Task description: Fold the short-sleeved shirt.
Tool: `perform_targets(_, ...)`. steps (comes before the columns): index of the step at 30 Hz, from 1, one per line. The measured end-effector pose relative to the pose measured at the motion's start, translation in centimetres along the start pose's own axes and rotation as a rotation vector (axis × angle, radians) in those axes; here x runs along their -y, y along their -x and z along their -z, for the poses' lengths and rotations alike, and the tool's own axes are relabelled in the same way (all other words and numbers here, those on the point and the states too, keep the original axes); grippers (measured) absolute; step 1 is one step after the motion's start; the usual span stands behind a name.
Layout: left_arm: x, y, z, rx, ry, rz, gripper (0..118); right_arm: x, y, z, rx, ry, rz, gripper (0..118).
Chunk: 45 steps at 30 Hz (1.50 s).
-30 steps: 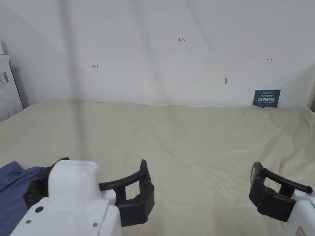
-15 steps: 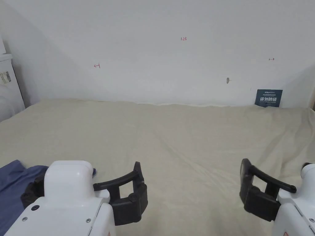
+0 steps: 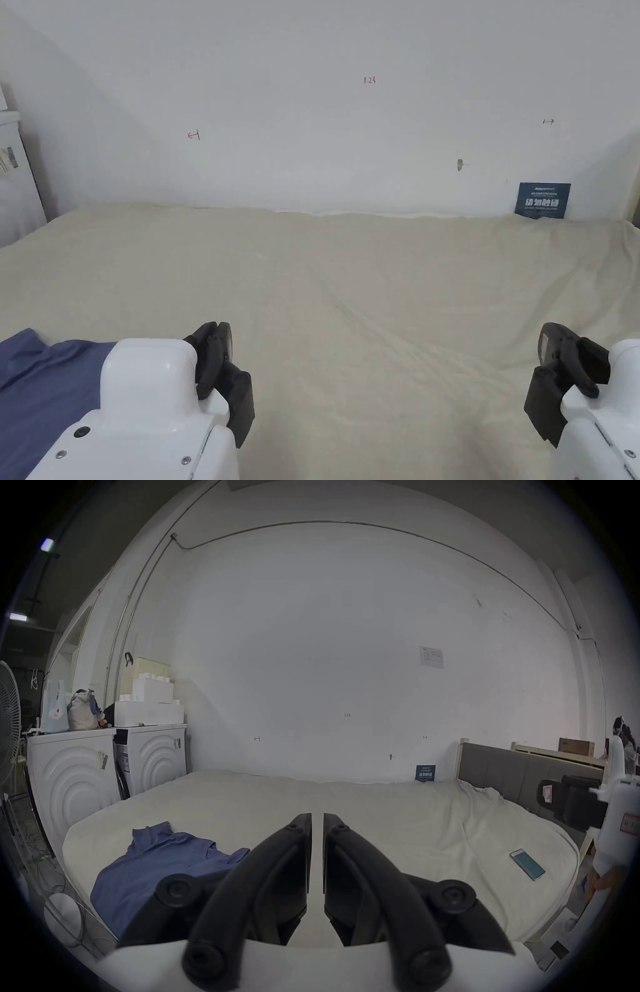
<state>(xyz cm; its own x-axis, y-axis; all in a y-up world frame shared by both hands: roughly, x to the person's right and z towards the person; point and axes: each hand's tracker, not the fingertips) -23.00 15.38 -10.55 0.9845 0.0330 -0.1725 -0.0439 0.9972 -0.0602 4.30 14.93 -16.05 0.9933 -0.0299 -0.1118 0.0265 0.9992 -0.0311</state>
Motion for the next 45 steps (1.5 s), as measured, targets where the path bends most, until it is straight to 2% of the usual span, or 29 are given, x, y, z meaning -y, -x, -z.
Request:
perform_targets(4, 0.1, -0.2, 0.2, 0.004, 0.015, 0.009, 0, 0.1, 0.0, 0.0, -0.005, 0.012, 0.000, 0)
perform_targets(7, 0.0, -0.1, 0.3, 0.028, 0.032, -0.009, 0, 0.0, 0.2, -0.1, -0.002, 0.011, -0.027, 0)
perform_targets(12, 0.2, -0.1, 0.3, 0.001, 0.032, 0.009, 0, -0.1, 0.1, -0.2, -0.009, 0.011, -0.006, 0)
perform_targets(25, 0.2, 0.7, 0.4, -0.016, 0.040, 0.022, 0, 0.0, 0.8, 0.1, -0.019, 0.026, -0.030, 0)
perform_targets(29, -0.3, 1.4, 0.2, -0.044, 0.032, 0.024, 0, -0.5, 1.4, 0.8, -0.055, 0.028, -0.020, 0)
perform_targets(34, -1.2, 3.6, -0.9, -0.145, 0.000, 0.018, 0, -1.4, 4.3, 1.9, -0.178, 0.015, -0.027, 0)
perform_targets(37, -1.9, 5.9, -2.2, -0.216, -0.019, 0.000, 0, -1.8, 7.3, 2.8, -0.287, 0.009, -0.034, 0)
perform_targets(45, -2.6, 12.4, -7.5, -0.514, 0.001, -0.009, 0, -2.0, 16.0, 3.1, -0.582, 0.008, -0.041, 0)
